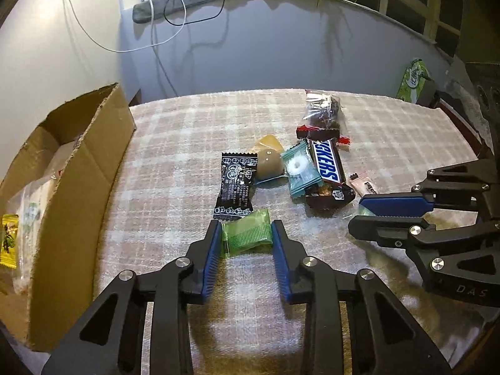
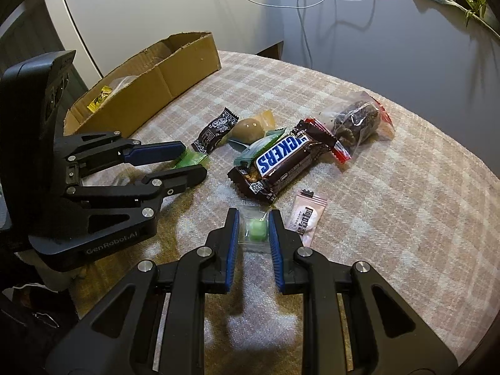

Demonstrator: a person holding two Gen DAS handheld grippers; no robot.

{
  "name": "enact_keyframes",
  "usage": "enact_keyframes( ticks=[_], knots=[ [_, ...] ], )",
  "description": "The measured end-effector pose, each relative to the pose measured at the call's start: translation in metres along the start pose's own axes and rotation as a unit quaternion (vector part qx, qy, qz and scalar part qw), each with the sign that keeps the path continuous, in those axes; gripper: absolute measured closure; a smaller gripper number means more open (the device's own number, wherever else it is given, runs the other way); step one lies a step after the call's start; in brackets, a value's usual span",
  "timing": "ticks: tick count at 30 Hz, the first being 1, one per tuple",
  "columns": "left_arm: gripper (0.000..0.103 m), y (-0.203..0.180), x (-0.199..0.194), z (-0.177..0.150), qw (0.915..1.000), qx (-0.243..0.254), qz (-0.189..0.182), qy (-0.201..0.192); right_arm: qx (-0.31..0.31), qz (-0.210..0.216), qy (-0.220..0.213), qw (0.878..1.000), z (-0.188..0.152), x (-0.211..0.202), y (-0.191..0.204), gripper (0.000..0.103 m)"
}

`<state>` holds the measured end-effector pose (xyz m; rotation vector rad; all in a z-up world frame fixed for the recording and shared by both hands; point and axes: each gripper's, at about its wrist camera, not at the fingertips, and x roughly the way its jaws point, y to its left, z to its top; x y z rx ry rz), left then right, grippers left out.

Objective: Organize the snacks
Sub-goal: 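Close the left gripper on the light-green packet while the right closes on the clear packet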

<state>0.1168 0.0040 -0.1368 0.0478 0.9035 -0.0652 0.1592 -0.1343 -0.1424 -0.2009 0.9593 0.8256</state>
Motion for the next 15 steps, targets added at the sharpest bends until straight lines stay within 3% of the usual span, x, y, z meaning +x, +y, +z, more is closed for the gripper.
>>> enact_keyframes(
  ticks=[3,5,15],
  knots=[
    [0.081,0.0026,-0.0014,0.0001,1.0000,-0.006,-0.005,-0.002,0.000,-0.002,-0.001,1.000,0.0004,-0.0008,0.0003,0.083],
    [0.092,0.0046,-0.0018,-0.0002,0.9999,-0.010,-0.010,0.000,0.000,-0.004,-0.002,1.000,0.0002,-0.0021,0.0007,0.083],
    [0.099,0.0087,-0.0023,0.0004,0.9995,-0.021,-0.024,-0.001,-0.001,-0.006,-0.003,1.000,0.0010,-0.0036,0.0015,0.083]
  ],
)
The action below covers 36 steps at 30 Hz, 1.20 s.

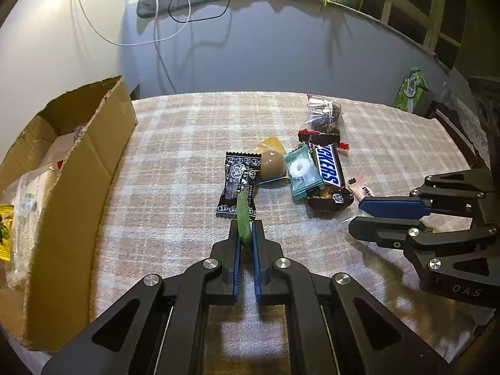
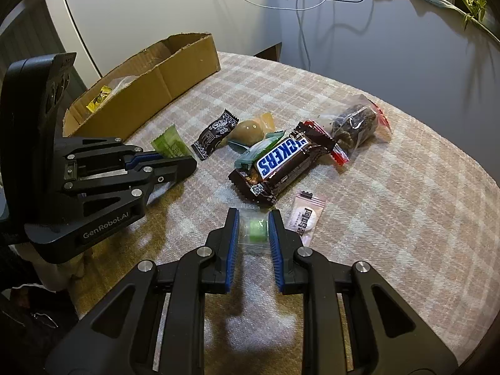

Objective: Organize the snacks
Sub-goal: 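Close the left gripper on the light-green packet while the right closes on the clear packet, then carry both packets into the cardboard box and open both grippers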

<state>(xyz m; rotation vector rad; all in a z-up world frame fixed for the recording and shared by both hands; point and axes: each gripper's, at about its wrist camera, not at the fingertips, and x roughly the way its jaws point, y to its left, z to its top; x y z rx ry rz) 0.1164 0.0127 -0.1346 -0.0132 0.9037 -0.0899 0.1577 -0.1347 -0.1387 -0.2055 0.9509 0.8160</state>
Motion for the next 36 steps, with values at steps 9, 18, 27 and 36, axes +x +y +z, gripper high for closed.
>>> enact_keyframes(
  ticks=[9,18,27,36],
  knots=[
    [0.099,0.001,-0.007,0.001,0.9999,-0.007,-0.002,-0.009,0.004,-0.001,-0.008,1.000,-0.002,-0.003,-0.001,0.083],
    [0.099,0.002,-0.027,0.002,0.9995,-0.008,-0.014,-0.028,-0.002,-0.009,-0.013,1.000,0.003,-0.013,0.003,0.088],
    [0.099,0.005,-0.041,0.002,0.9989,-0.015,-0.022,-0.039,0.003,-0.015,-0.019,1.000,0.003,-0.018,0.003,0.089],
    [0.099,0.019,-0.073,0.004,0.9972,-0.023,-0.022,-0.068,-0.014,-0.021,-0.051,0.998,0.029,-0.045,0.021,0.089]
  ],
)
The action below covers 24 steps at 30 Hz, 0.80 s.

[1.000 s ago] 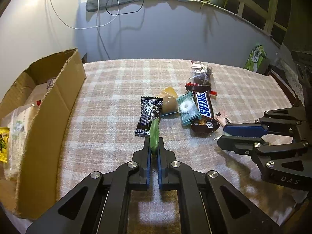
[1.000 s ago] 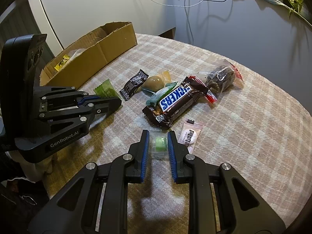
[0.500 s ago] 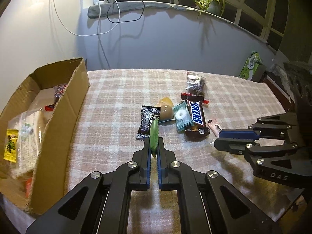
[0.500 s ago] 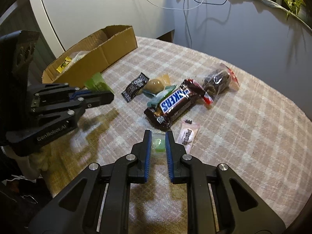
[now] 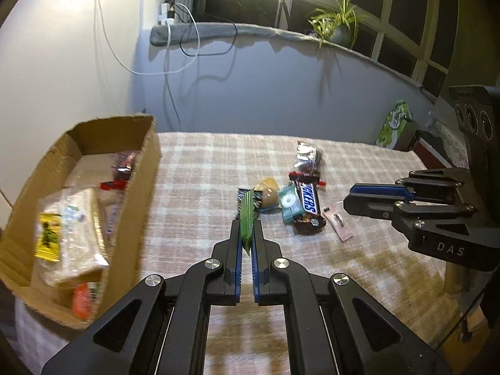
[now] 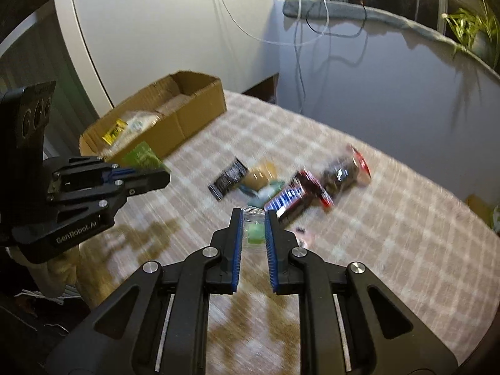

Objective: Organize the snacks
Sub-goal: 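Carry both packets into the cardboard box and open both grippers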

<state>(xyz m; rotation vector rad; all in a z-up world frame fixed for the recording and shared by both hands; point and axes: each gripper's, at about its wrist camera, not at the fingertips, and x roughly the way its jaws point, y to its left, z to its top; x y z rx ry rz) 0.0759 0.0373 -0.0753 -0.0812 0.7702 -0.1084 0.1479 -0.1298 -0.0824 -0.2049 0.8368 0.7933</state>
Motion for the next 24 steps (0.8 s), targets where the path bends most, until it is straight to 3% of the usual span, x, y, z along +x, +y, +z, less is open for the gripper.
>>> enact_keyframes(
  ticks=[12,24],
  knots=[
    [0.099,0.057,-0.040,0.003,0.9978,-0.036,0.041,-0.037,-0.046,0.024,-0.023,0.998,0.058,0.015,0.055,0.089],
    [0.099,0.119,-0.051,-0.003,0.9934,-0.076,0.076,-0.041,-0.084,0.050,-0.025,0.995,0.115,0.061,0.114,0.089]
  ],
)
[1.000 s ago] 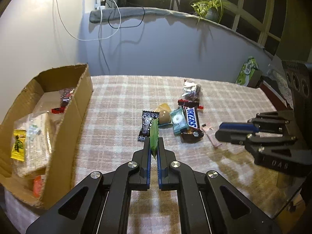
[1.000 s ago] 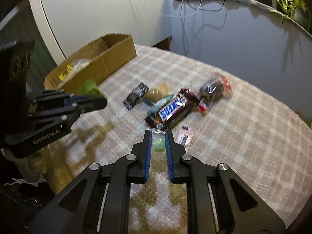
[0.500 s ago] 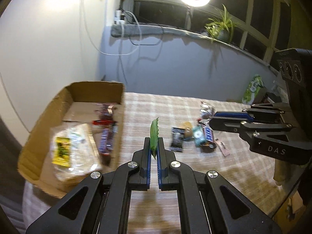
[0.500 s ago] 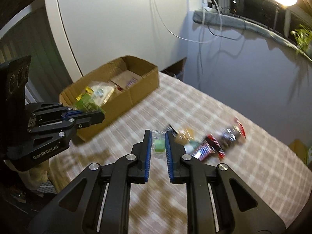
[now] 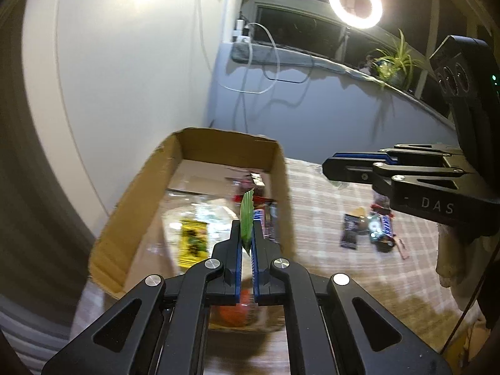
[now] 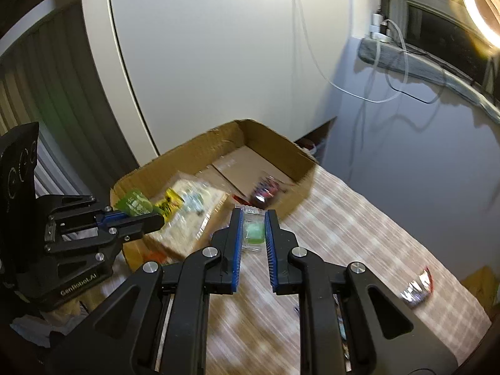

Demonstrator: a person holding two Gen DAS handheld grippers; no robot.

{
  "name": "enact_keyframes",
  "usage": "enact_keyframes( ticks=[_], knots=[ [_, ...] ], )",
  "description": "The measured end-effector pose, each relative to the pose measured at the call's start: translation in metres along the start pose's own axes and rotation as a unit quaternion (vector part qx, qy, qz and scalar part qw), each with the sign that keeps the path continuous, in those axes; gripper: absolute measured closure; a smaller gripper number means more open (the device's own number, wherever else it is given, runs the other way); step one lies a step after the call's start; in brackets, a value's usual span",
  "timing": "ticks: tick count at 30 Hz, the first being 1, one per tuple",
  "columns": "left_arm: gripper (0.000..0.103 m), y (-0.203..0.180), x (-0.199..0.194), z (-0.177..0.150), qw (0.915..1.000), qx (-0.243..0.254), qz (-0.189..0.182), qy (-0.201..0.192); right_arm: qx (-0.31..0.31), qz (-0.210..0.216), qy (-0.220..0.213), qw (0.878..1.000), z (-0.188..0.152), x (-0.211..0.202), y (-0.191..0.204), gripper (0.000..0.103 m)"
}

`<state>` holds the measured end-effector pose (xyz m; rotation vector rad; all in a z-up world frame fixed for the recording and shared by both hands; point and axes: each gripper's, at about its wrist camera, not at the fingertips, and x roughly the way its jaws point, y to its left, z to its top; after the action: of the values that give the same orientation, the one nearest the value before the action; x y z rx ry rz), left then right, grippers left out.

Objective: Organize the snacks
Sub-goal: 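Carry both packets into the cardboard box and open both grippers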

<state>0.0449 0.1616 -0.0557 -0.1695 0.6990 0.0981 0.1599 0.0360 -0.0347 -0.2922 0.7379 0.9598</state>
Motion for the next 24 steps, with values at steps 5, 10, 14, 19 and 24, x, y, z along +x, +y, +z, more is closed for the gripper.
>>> enact_keyframes(
  ticks=[5,10,14,19,24],
  knots=[
    [0.099,0.019,0.007,0.001,0.9998,-0.013,0.010,0.003,0.000,0.014,0.008,1.000,0.013,0.026,0.012,0.089],
    [0.099,0.031,0.011,-0.001,0.9997,-0.021,0.012,0.008,0.005,0.027,0.020,0.999,0.023,0.052,0.017,0.089],
    [0.099,0.037,0.011,-0.001,0.9996,-0.026,0.013,0.006,0.004,0.034,0.027,0.999,0.028,0.064,0.022,0.089],
    [0.099,0.043,0.011,-0.002,0.9995,-0.029,0.014,0.007,0.005,0.038,0.033,0.999,0.031,0.071,0.025,0.088],
    [0.096,0.043,0.010,-0.001,0.9995,-0.029,0.015,0.004,0.002,0.031,0.030,0.999,0.032,0.070,0.028,0.088]
  ],
)
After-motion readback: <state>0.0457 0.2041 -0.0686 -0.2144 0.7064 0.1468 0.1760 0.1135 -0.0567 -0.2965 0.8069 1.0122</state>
